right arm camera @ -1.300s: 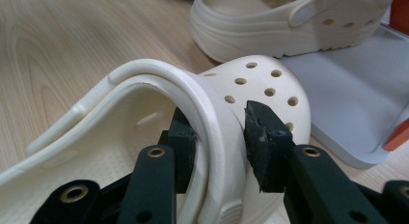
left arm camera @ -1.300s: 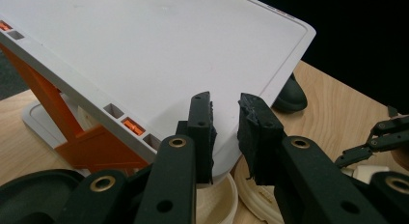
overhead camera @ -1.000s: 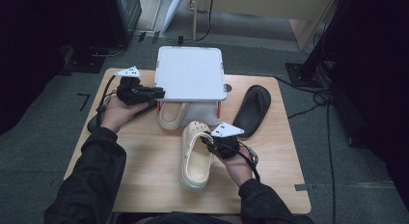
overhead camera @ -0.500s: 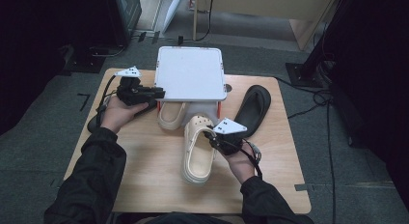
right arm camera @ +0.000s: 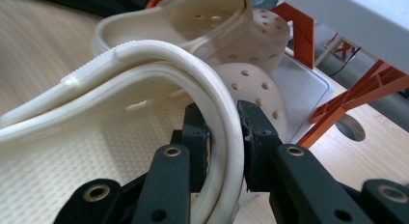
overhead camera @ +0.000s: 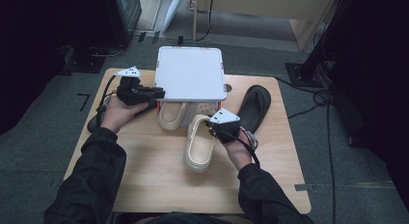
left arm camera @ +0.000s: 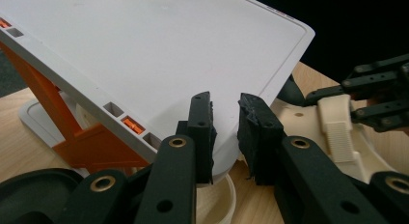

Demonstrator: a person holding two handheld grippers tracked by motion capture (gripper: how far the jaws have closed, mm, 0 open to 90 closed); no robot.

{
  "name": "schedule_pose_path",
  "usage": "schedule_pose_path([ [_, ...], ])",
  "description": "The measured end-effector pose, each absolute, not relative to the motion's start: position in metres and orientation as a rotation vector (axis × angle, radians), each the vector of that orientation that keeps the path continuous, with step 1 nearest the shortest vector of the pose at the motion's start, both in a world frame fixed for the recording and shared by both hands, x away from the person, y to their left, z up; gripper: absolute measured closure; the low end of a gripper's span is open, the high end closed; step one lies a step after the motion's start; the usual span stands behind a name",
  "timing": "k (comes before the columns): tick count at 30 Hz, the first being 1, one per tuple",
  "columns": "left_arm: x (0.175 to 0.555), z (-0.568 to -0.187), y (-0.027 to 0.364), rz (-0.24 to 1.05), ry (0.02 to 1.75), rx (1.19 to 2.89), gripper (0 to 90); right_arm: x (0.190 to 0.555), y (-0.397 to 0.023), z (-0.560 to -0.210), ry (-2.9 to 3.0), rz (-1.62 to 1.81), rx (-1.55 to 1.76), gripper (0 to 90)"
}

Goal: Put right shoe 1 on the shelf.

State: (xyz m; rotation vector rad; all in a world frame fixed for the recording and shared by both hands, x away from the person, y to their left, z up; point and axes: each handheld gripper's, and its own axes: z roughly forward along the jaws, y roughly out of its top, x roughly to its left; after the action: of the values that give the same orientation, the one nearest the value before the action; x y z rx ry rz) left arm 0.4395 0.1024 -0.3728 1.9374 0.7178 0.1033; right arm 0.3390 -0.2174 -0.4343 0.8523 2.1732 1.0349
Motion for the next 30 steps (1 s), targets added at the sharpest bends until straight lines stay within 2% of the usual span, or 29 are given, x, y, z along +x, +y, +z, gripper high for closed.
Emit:
schedule_pose_path([
  [5,0.439,-0.373,0.103,0.099,0.717,1.939,76.8,0.352,-0.213,-0.443,2.184,1.018,0.855,74.5],
  [12,0.439,-0.373,0.103,0.103,0.716,1.942,76.8,0.355,-0.208,-0.451,2.217,1.025,0.842,69.0],
  [20,0.439,-0.373,0.103,0.102,0.716,1.941,76.7,0.353,-0.206,-0.452,2.243,1.029,0.850,59.6],
  [25,0.439,-0.373,0.103,0.101,0.716,1.939,76.7,0.353,-0.212,-0.447,2.249,1.071,0.907,48.3],
  [30,0.439,-0.373,0.103,0.097,0.717,1.938,76.7,0.344,-0.223,-0.440,2.264,1.113,0.944,48.4],
])
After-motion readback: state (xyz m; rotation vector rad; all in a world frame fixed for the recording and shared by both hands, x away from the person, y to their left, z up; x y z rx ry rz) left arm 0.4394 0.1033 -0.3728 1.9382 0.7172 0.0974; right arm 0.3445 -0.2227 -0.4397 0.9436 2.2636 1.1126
